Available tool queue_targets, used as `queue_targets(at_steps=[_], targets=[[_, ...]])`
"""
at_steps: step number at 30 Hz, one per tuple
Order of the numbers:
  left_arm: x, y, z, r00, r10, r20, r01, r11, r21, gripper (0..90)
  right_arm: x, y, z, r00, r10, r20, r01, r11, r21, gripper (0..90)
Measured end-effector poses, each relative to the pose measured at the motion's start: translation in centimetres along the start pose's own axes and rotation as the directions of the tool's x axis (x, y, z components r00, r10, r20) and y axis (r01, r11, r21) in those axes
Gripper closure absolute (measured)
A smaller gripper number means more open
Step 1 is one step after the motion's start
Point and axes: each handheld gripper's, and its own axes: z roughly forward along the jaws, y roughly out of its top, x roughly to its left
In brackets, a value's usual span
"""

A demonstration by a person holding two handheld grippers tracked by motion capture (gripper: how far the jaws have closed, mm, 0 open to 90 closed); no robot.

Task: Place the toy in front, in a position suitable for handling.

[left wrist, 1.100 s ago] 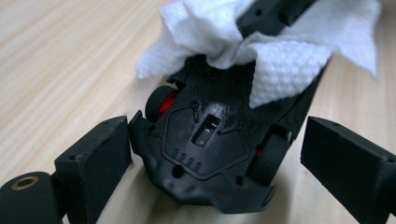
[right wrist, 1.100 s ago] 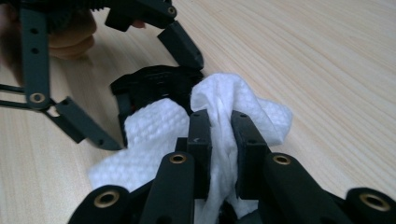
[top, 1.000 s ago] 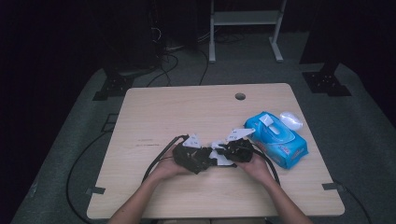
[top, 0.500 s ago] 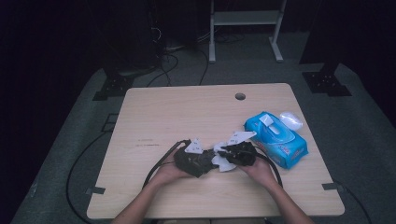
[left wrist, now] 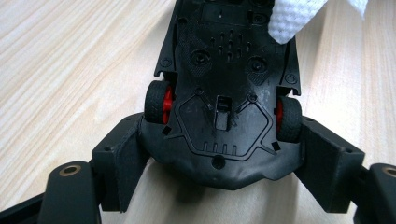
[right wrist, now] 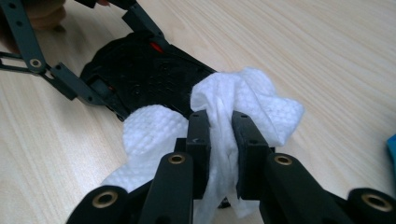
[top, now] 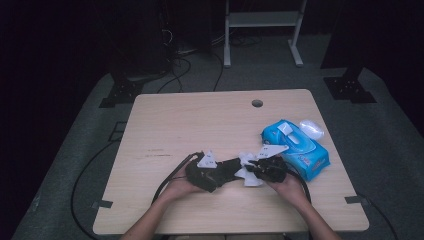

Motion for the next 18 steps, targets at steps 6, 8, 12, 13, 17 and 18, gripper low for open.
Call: queue_targets(at_steps=[6, 8, 12, 13, 17, 18], targets=[[-0.2, -0.4, -0.5, 1.0, -0.003, -0.007, 0.003, 1.0, -0.009, 23.7, -0.9, -0.9, -0.6, 0.9971, 0.07, 0.03, -0.07, 0.998, -0.004, 78.4], [-0.3, -0.4, -0.5, 0.9999, -0.005, -0.009, 0.005, 0.9999, -0.011, 23.7, -0.1, -1.0, -0.5, 0.9978, 0.063, -0.019, -0.063, 0.998, -0.024, 78.2], [-0.4, -0.3, -0.5, 0.9999, 0.001, -0.012, -0.002, 0.9999, -0.013, 23.8, 0.6, -0.5, 0.2, 0.9995, 0.024, -0.022, -0.024, 0.999, -0.025, 78.1], [-0.5, -0.3, -0.5, 0.9999, 0.001, -0.014, -0.001, 0.9999, -0.013, 23.7, 0.5, -0.3, 0.3, 0.9996, 0.027, -0.009, -0.027, 0.999, -0.022, 78.1], [-0.5, -0.3, -0.5, 0.9999, -0.009, -0.005, 0.009, 0.9997, -0.023, 23.7, -1.3, -0.6, 0.4, 0.994, 0.096, 0.053, -0.095, 0.995, -0.02, 78.3], [-0.5, -0.2, -0.5, 0.9999, -0.012, -0.009, 0.012, 0.9996, -0.025, 23.7, -1.5, -0.7, 0.4, 0.9921, 0.119, 0.04, -0.118, 0.993, -0.024, 78.4]])
